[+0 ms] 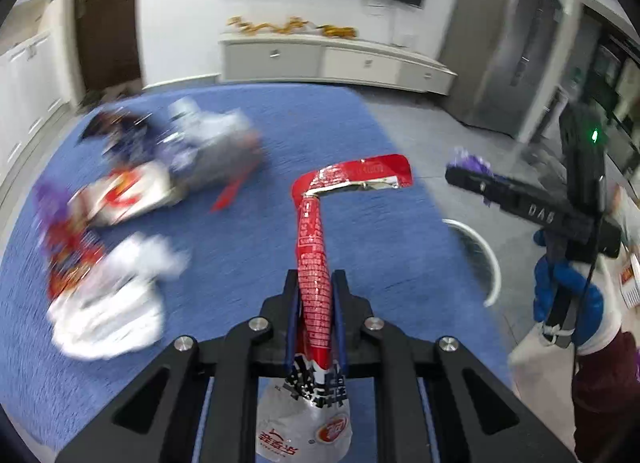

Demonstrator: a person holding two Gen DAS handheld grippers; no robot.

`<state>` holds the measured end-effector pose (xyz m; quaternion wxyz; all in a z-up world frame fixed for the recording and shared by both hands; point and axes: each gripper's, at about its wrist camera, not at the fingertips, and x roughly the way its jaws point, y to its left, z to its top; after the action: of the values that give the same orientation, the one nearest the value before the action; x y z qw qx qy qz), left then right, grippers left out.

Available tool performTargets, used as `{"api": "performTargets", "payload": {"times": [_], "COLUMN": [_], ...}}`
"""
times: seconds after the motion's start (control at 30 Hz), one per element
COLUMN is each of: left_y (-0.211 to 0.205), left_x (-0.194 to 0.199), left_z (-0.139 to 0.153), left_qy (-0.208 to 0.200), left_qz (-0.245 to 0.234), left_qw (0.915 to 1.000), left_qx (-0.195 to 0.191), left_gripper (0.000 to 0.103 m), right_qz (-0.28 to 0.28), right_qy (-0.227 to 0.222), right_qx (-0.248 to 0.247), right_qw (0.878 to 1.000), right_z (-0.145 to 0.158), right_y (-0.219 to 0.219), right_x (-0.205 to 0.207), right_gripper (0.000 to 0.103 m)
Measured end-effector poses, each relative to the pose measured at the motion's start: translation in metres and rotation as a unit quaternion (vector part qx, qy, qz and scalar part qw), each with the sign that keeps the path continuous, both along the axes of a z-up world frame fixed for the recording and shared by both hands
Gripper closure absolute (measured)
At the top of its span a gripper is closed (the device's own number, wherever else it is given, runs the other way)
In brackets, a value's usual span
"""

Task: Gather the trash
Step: 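Carry the red wrapper to the bin and open the left gripper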

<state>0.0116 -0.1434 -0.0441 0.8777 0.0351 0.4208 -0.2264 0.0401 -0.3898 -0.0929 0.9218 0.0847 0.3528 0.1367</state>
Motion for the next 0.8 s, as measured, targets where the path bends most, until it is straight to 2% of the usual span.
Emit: {"api": "performTargets", "payload": {"times": [0.1, 0.2, 0.3, 0.47, 0.53, 0.57, 0.6, 0.7, 0.8], "left_y": [-0.052, -0.117, -0.178, -0.266, -0.288, -0.298, -0.309, -0.321, -0.322], "left_x": [0.005, 0.012, 0.026, 0.055, 0.067, 0.072, 0.077, 0.087, 0.092], "left_z": [0.007, 0.005, -0.007, -0.037, -0.048, -0.056, -0.062, -0.079, -0.086], "left_qy": [-0.003, -0.001, 0.019, 0.058, 0.076, 0.085, 0.092, 0.115, 0.127], "left_qz": [-0.051, -0.105, -0.139, -0.172, -0.174, -0.175, -0.174, -0.169, -0.164], "left_qw": [0.9987, 0.9944, 0.9901, 0.9833, 0.9814, 0.9804, 0.9800, 0.9783, 0.9774], "left_qx": [-0.002, -0.005, -0.008, -0.018, -0.025, -0.029, -0.032, -0.036, -0.041], "left_gripper": [0.089, 0.089, 0.086, 0.085, 0.076, 0.065, 0.059, 0.049, 0.049], "right_qz": [-0.063, -0.119, -0.170, -0.225, -0.234, -0.238, -0.240, -0.254, -0.270], "right_qy": [0.009, 0.036, 0.064, 0.103, 0.113, 0.118, 0.122, 0.134, 0.138], "right_qx": [-0.005, -0.007, -0.020, -0.005, -0.005, -0.006, -0.005, -0.003, -0.008], "right_qw": [0.998, 0.992, 0.983, 0.969, 0.966, 0.964, 0.963, 0.958, 0.953], "right_z": [-0.009, -0.031, -0.061, -0.105, -0.118, -0.123, -0.125, -0.137, -0.145], "right_y": [-0.055, -0.109, -0.153, -0.205, -0.219, -0.221, -0.224, -0.230, -0.233], "right_x": [-0.020, -0.034, -0.042, -0.040, -0.037, -0.035, -0.033, -0.028, -0.033], "right_gripper": [0.049, 0.049, 0.049, 0.048, 0.046, 0.046, 0.045, 0.034, 0.029]}}
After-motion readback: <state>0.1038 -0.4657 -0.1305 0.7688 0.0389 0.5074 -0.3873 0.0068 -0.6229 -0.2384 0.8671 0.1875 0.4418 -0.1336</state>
